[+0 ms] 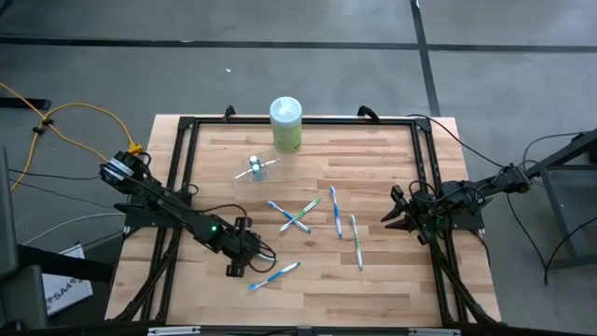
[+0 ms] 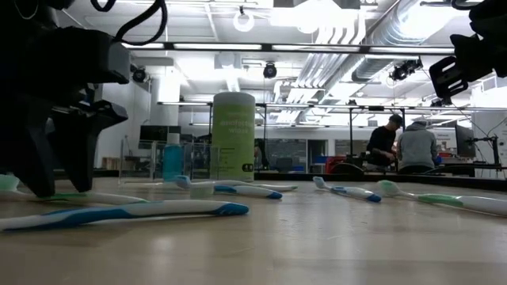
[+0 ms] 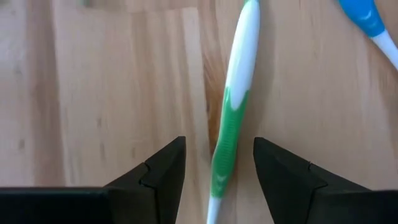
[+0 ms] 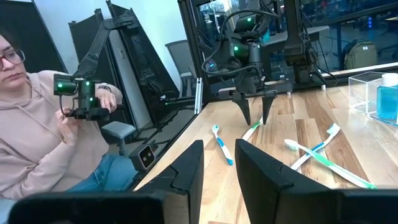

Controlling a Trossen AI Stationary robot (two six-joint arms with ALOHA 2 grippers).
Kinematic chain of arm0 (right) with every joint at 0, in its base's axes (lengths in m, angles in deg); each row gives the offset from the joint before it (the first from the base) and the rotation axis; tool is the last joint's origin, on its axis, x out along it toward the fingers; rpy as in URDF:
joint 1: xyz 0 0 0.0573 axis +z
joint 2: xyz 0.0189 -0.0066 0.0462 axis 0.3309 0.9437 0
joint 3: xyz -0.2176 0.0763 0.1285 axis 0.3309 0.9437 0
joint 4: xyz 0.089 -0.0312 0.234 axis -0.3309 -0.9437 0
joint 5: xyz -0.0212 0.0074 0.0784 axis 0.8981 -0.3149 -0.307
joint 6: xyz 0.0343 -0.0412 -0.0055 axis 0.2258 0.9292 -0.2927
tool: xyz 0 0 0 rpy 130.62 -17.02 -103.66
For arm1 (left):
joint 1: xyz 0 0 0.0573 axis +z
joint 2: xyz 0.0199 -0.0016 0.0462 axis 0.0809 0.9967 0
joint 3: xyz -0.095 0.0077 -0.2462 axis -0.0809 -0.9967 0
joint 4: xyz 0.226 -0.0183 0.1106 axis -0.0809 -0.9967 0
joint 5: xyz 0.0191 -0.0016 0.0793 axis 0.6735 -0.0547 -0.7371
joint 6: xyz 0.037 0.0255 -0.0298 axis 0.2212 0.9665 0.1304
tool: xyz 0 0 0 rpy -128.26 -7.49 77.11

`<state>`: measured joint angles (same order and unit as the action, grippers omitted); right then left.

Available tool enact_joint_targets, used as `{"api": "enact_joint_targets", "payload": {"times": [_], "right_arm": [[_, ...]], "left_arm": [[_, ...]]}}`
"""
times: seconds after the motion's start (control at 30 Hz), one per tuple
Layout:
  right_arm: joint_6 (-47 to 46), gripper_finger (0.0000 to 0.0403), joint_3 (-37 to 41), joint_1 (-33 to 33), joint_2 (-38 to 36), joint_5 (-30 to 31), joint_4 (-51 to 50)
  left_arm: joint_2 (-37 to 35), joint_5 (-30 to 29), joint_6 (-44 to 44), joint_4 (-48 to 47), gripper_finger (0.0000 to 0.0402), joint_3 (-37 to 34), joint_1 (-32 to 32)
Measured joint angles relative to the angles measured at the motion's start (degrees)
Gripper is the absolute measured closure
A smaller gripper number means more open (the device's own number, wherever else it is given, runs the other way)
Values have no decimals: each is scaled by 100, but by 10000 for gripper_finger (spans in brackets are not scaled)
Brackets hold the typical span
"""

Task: Pick & Place toothbrushing station
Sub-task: Put the green toothbrush into the transparent organizer

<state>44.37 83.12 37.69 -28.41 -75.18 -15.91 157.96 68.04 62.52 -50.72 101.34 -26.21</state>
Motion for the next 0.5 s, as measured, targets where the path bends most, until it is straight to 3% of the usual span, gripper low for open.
{"api": "enact_joint_targets", "payload": {"times": [0.5], "right_arm": [[-1,319,0,-1,0,-2,0]], "left_arm": [[832,32,251,-1185,220,1002,-4]]}}
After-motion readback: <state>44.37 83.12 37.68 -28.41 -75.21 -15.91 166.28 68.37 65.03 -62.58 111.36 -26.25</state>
